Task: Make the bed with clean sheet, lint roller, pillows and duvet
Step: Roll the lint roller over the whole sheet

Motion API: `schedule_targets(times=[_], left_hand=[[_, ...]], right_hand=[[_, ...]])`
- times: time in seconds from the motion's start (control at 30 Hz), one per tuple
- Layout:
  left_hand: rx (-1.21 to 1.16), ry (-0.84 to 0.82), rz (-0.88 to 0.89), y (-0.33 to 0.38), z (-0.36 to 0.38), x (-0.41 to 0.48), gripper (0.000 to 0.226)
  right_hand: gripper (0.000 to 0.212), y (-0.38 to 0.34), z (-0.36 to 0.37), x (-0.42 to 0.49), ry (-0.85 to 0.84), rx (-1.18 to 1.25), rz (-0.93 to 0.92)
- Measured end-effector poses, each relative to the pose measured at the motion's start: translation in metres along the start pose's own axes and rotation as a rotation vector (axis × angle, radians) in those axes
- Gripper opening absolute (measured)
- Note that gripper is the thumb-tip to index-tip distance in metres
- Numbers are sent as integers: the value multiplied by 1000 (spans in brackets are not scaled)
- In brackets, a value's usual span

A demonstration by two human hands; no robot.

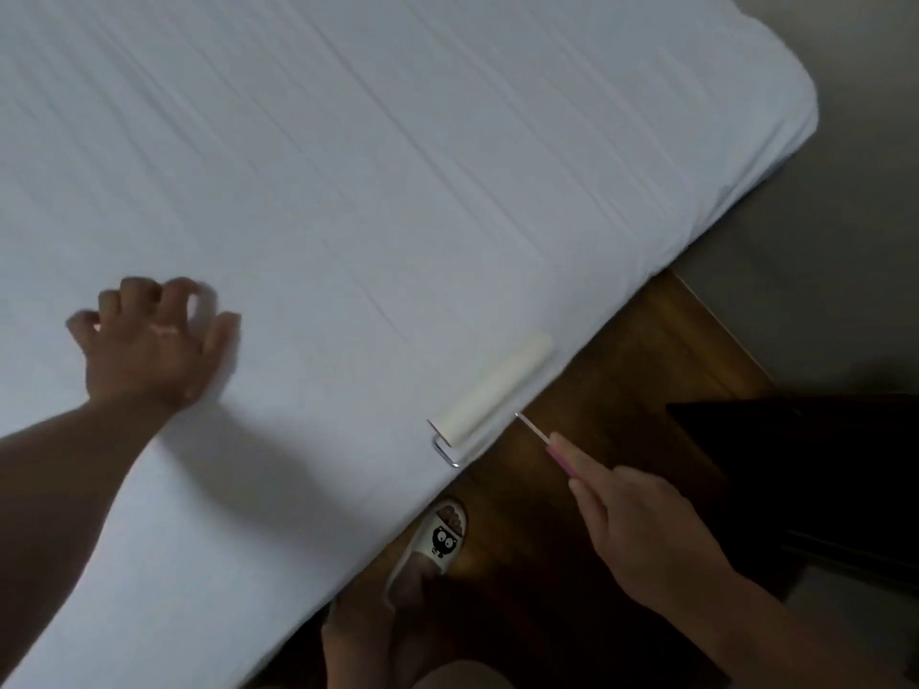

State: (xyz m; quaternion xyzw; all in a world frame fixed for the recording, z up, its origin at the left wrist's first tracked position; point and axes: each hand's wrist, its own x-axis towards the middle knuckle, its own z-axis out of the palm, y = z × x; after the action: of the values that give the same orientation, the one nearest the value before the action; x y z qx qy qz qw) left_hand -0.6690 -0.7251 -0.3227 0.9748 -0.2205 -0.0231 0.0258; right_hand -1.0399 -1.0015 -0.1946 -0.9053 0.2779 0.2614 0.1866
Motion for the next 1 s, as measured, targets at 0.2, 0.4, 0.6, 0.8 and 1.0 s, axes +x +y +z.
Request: schedule_targets(times=[0.2,0.4,0.6,0.8,1.0], left_hand=[[6,-52,-180,-95,-13,48,48],[104,-186,-316,-218,-10,94,73],[28,-196,-361,-282,0,126,88],[57,-170,-350,-284,23,129,86],[76,-176,-333,-288,44,132,84]], right_hand=[[51,-145,-26,109,191,86,-257],[48,-307,-54,250,306,169,-348],[31,-452,-106,355,288,75,-386],[37,-551,-126,437,285,14,-398],[10,-591,-130,493,312,-73,-385]])
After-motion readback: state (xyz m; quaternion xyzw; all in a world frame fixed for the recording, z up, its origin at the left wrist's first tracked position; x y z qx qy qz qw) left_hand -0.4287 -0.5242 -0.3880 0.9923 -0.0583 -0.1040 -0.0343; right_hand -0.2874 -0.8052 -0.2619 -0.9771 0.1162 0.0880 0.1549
